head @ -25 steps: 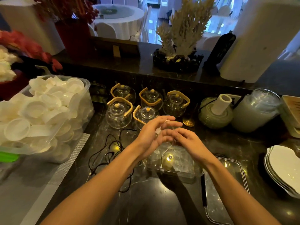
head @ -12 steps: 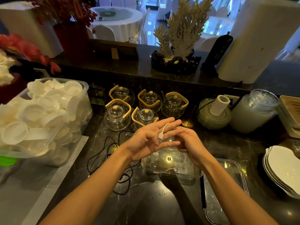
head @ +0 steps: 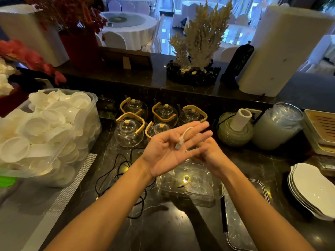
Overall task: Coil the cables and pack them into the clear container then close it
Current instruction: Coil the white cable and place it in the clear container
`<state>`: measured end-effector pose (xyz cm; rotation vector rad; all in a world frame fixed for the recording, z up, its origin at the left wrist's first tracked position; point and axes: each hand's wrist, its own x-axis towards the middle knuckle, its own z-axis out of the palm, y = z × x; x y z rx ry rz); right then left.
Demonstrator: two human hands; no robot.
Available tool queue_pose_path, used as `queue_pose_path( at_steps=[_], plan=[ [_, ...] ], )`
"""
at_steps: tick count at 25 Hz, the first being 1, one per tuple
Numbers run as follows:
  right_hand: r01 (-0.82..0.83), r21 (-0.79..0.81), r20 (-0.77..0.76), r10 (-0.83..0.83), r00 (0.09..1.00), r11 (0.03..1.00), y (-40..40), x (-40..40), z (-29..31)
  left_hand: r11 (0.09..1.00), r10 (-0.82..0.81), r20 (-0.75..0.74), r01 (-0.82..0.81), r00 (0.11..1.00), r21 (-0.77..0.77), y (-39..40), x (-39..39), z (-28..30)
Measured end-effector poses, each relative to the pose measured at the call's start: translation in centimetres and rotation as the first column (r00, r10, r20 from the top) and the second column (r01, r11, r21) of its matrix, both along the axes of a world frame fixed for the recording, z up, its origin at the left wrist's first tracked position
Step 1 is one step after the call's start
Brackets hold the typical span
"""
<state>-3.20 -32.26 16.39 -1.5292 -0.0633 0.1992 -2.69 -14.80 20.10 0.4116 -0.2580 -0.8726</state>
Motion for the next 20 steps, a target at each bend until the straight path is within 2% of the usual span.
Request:
queue_pose_path(
  at_steps=[4,7,10,14,16,20],
  plan=[
    [-0.023,-0.047,-0.001,0.023,1.0,0.999,1.4,-2.0,-1.3,0.994,-0.037,0.006,0.036,0.999,0.104,0.2,-0.5,-1.6],
    [-0.025,-0.075,-0.062,0.021,0.998,0.997,1.5,-2.6,-1.9,0.925,0.054,0.153,-0.107,0.987,0.365,-0.1,-1.2,-1.9],
    [-0.031,-0.134,-0.059,0.023,0.998,0.991,1.2,-2.5,-1.8,0.728,0.094,0.463,-0.378,0.881,0.571,-0.1,-1.1,-1.9],
    [0.067,-0.193,-0.067,-0.081,0.994,0.979,0.3,-1.8,-1.9,0.447,0.158,0.768,-0.738,0.621,0.505,0.8,-0.1,-1.9],
    [0.071,-0.199,-0.065,-0.086,0.994,0.977,0.3,-1.7,-1.8,0.317,0.152,0.834,-0.826,0.53,0.466,0.9,0.5,-2.1],
    [0.019,-0.162,-0.1,-0.036,0.994,0.987,0.8,-1.7,-1.3,0.294,0.237,0.74,-0.772,0.63,0.563,0.7,0.6,-2.4]
  ],
)
